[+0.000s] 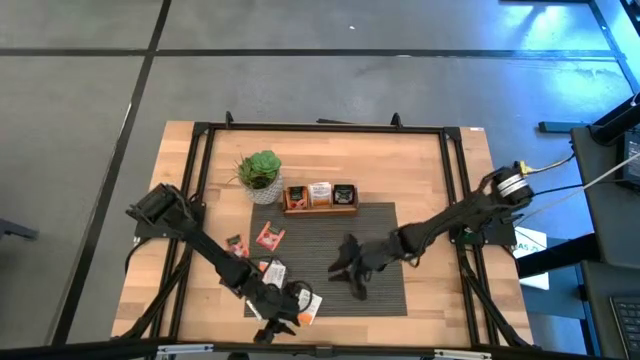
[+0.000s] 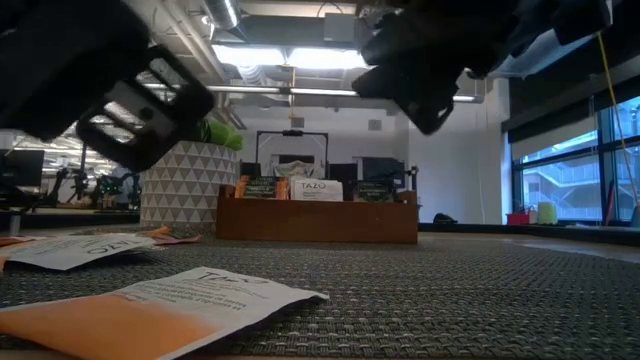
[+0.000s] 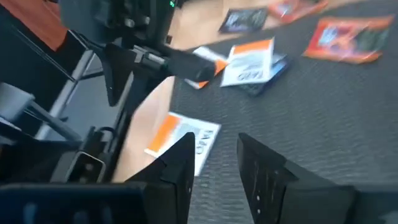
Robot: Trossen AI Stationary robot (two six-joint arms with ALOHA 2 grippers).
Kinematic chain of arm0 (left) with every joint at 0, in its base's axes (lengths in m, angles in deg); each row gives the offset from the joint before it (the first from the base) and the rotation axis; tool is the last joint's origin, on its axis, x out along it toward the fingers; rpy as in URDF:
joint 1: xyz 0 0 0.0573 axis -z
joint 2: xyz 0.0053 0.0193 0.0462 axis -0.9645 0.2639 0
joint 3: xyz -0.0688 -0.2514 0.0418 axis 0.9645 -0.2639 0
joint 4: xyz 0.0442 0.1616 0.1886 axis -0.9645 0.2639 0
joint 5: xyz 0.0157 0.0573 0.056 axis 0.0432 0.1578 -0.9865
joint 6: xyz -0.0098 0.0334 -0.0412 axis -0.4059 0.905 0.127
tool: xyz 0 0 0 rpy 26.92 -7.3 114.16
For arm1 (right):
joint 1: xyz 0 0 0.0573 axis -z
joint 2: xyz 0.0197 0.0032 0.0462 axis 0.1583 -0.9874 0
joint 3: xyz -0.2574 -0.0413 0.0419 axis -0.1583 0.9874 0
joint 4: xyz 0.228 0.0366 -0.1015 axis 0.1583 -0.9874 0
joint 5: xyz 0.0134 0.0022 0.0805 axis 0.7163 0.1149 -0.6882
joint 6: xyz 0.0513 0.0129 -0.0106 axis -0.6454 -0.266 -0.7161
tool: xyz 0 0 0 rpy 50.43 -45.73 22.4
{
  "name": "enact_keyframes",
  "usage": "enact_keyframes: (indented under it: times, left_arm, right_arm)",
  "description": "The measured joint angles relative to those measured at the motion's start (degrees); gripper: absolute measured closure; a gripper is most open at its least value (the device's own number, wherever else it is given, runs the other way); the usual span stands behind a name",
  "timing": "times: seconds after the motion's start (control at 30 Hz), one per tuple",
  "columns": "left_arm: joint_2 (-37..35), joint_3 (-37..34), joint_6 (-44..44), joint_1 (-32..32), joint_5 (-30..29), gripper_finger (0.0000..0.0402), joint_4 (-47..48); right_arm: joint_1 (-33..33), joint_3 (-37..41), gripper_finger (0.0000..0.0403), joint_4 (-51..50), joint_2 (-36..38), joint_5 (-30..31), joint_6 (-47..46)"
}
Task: Pick & Place Tea
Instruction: Put the right white tea bag into the middle slot of the wooden organizer
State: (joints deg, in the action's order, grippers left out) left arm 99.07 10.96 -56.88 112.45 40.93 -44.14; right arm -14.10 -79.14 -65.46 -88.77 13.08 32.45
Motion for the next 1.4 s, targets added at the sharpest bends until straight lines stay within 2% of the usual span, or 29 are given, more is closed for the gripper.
enact_keyframes:
  times: [0.27, 0.4, 0.63, 0.8, 1.03, 1.4]
  left_arm:
    - [2.81, 0.0, -1.81, 1.82, -6.94, 0.0287, 1.51]
    - [4.29, 0.0, -2.84, 1.48, -9.09, 0.0289, 2.15]
    - [5.84, 0.24, -5.28, 0.16, -8.92, 0.0287, 2.16]
    - [5.88, 0.17, -5.86, -0.25, -8.74, 0.0289, 2.31]
    - [5.95, 0.11, -5.89, -0.25, -9.04, 0.0288, 2.04]
    - [6.05, 0.02, -5.89, -0.25, -9.93, 0.0291, 2.16]
  right_arm:
    - [-1.77, -9.79, 0.0281, -0.12, -13.43, -0.09, -7.04]
    - [-1.7, -13.25, 0.0281, -1.2, -17.75, -3.25, -8.26]
    - [-1.28, -14.41, 0.0281, -5.33, -18.81, -3.61, -8.57]
    - [-1.28, -14.39, 0.0281, -5.52, -18.81, -3.71, -9.86]
    - [-1.55, -14.39, 0.0281, -4.97, -18.81, -8.26, -9.72]
    - [-2.9, -14.32, 0.0281, -4.55, -18.81, -8.44, -9.61]
